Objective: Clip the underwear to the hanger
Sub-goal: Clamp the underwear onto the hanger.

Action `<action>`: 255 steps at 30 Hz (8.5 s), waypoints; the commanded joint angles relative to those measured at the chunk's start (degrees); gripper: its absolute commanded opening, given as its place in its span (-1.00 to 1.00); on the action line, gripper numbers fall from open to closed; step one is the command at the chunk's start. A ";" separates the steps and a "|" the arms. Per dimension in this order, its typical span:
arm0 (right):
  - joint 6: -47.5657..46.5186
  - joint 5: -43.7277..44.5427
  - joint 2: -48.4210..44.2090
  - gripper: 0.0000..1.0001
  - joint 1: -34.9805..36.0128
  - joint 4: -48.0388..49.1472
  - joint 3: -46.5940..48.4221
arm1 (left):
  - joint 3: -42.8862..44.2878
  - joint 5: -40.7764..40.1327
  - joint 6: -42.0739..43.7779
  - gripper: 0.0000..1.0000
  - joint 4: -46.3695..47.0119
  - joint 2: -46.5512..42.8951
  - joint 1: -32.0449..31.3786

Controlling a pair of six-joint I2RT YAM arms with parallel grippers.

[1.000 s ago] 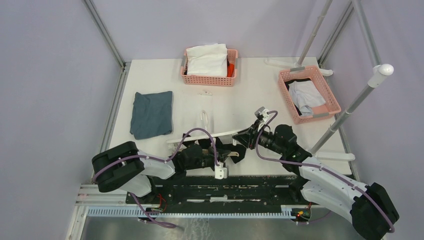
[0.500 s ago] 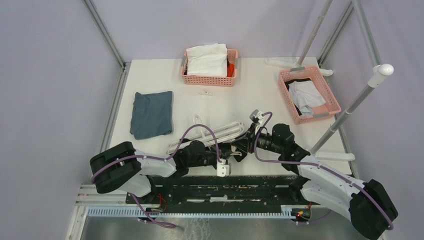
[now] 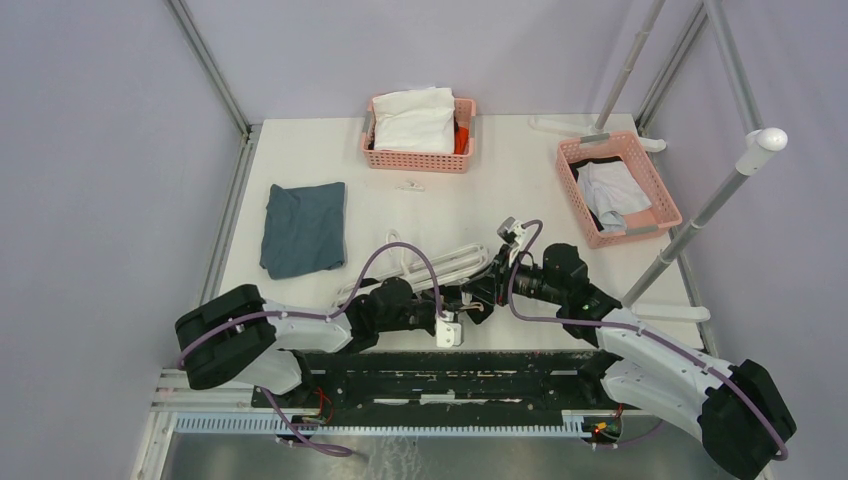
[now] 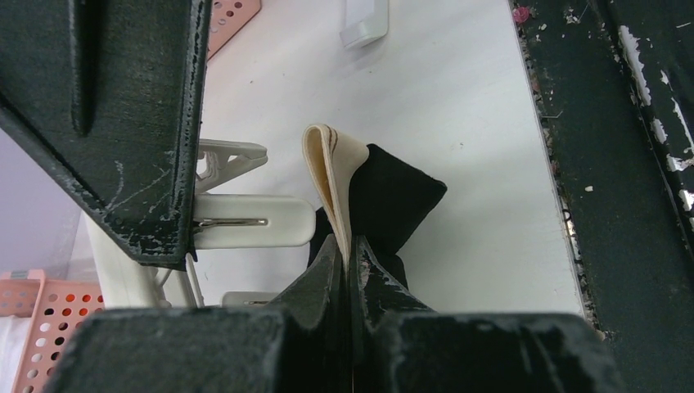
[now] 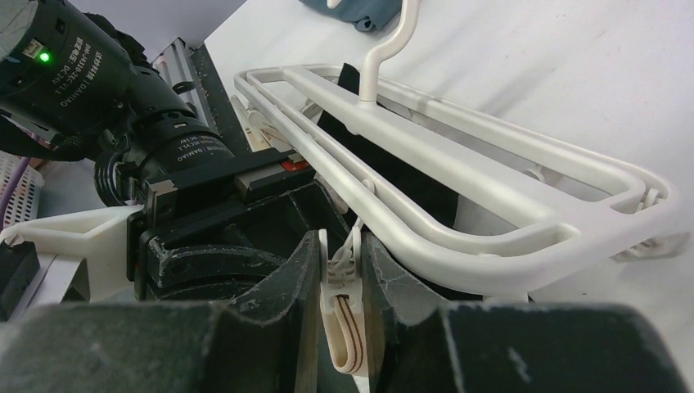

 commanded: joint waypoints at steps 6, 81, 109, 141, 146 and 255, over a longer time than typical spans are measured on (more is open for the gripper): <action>1.27 -3.36 0.16 -1.00 1.54 2.78 3.57 | 3.01 -0.45 -4.24 -0.95 -0.41 -2.52 0.31; -0.38 0.64 1.82 -0.96 5.15 1.26 5.16 | 9.66 3.06 -18.04 -0.94 -16.86 -2.88 0.80; -2.22 0.89 1.48 -0.95 6.16 0.83 4.46 | 10.13 3.99 -24.23 -0.95 -15.83 -5.07 2.41; -4.96 1.63 0.22 -0.94 6.47 -2.64 5.23 | 9.70 5.48 -27.12 -0.94 -15.96 -9.16 3.77; -5.44 1.63 -0.22 -0.93 6.50 -2.95 5.23 | 9.71 5.66 -27.18 -0.94 -16.09 -9.69 3.92; -3.72 10.58 -7.31 0.60 6.96 -8.03 5.18 | -3.40 -4.74 -29.78 -0.28 -6.01 -12.74 4.36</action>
